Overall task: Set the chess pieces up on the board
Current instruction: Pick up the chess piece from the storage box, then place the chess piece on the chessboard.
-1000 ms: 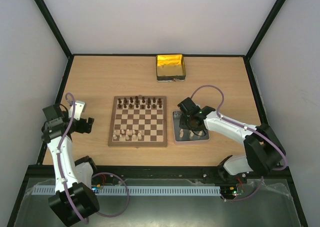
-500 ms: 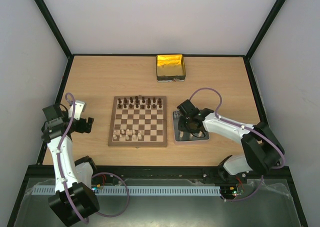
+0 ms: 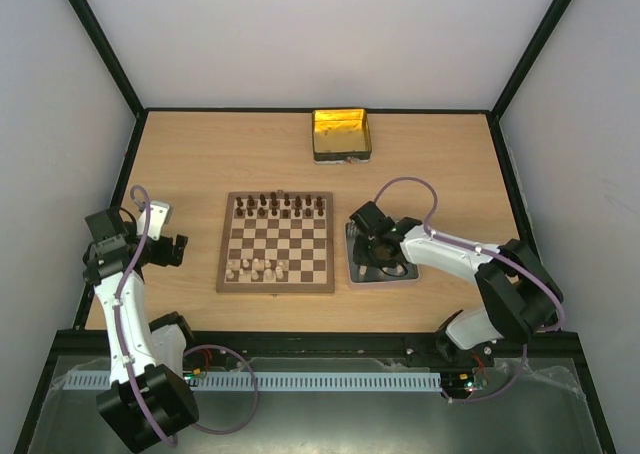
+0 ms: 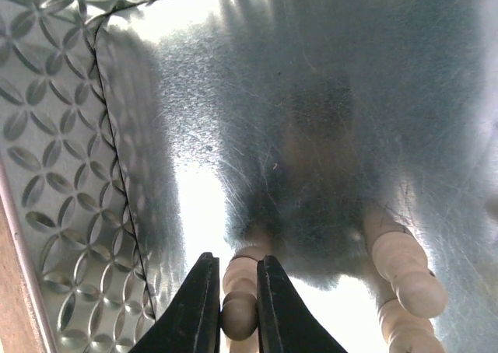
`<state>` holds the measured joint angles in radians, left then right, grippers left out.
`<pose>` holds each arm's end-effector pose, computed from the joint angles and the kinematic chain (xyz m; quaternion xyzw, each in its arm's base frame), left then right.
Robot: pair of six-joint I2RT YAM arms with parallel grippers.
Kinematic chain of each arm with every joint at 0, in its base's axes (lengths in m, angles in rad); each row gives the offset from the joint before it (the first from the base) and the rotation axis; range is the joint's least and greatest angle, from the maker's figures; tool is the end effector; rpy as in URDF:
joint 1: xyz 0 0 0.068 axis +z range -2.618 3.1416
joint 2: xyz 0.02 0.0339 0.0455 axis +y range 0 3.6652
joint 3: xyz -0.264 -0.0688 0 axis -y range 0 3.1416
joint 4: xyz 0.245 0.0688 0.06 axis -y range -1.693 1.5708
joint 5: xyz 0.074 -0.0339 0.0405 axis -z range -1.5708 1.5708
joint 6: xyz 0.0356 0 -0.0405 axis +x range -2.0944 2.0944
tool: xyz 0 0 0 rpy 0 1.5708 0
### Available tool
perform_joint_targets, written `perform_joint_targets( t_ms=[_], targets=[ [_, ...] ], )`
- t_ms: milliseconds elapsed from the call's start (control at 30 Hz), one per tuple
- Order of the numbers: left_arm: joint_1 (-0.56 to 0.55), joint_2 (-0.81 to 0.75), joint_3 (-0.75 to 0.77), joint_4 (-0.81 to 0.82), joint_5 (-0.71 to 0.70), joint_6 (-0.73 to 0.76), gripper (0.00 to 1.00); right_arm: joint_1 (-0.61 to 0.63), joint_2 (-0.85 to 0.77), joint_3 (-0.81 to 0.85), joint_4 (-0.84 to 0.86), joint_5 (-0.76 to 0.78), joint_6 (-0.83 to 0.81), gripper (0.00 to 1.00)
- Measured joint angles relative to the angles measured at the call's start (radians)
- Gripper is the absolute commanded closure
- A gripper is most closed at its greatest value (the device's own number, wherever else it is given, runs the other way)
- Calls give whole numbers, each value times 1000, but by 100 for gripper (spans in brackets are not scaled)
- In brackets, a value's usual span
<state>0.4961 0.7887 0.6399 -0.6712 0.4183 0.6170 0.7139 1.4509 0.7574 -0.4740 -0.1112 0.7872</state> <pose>0.1457 0.0624 0.2459 0.1310 0.9038 0.0254 0.4066 0.1925 0.1720 0.1645 0.0247 0.9780 0.1762 0.1091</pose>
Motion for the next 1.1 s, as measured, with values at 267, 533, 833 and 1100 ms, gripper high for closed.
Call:
perform_joint_targets(
  t_ms=[267,533,833,1100],
  targets=[
    [0,0,0,0,0,0,1,0,-2,80,-61,55,-18,92],
    [0,0,0,0,0,0,1,8,-18,217,-151,134,-56,93],
    [0,0,0,0,0,0,1,126,16,296,-179,122,-34,93],
    [-2,0,0,0,0,0,1,221,138,403,-179,94,-11,93]
  ],
)
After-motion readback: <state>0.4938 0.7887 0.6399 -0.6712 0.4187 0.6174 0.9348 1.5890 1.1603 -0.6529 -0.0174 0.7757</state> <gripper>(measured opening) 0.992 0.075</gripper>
